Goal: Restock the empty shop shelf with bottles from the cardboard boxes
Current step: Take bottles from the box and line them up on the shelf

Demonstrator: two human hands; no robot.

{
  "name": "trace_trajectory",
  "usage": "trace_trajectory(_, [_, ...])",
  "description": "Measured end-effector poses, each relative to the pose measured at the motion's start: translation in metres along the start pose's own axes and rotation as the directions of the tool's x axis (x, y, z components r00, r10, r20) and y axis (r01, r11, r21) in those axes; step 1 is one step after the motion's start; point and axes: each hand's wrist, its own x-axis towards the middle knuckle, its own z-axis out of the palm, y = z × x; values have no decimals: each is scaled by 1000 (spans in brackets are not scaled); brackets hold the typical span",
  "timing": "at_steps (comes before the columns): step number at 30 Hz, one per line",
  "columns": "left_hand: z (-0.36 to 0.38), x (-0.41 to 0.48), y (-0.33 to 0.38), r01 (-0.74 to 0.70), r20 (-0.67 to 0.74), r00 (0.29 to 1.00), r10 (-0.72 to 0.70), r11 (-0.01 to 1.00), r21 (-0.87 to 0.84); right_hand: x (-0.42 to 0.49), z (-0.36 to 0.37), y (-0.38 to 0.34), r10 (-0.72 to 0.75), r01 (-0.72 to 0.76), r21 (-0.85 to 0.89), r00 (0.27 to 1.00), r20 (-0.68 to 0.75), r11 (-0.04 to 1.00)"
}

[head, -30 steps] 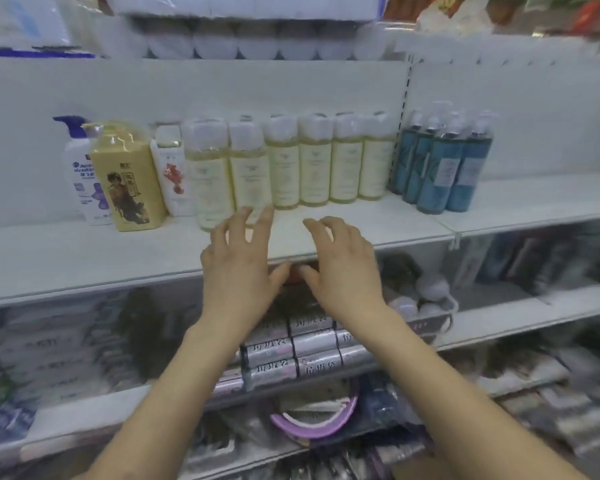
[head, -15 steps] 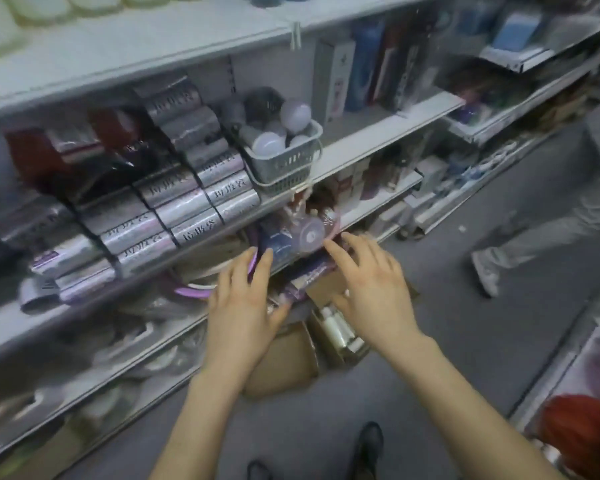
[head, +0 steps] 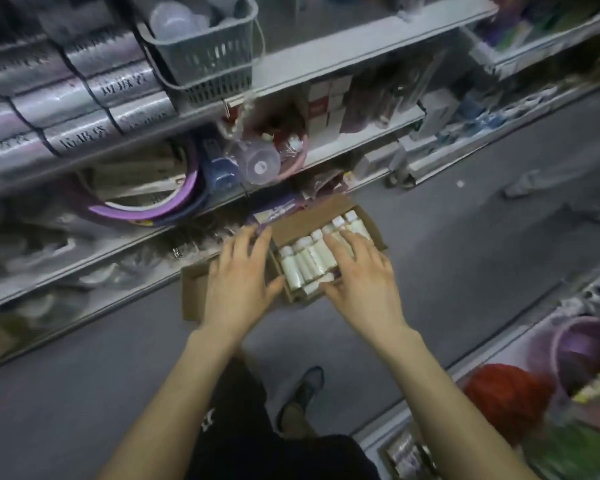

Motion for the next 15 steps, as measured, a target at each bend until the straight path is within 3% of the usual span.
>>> trace_trajectory(7, [68, 49, 9, 76, 82, 994, -68, 993, -86, 63, 53, 61, 7, -14, 57, 992, 129, 998])
trace_trajectory(15, [201, 149, -2, 61, 245, 969, -28, 990, -127, 139, 186, 147, 116, -155, 133, 959, 259, 979])
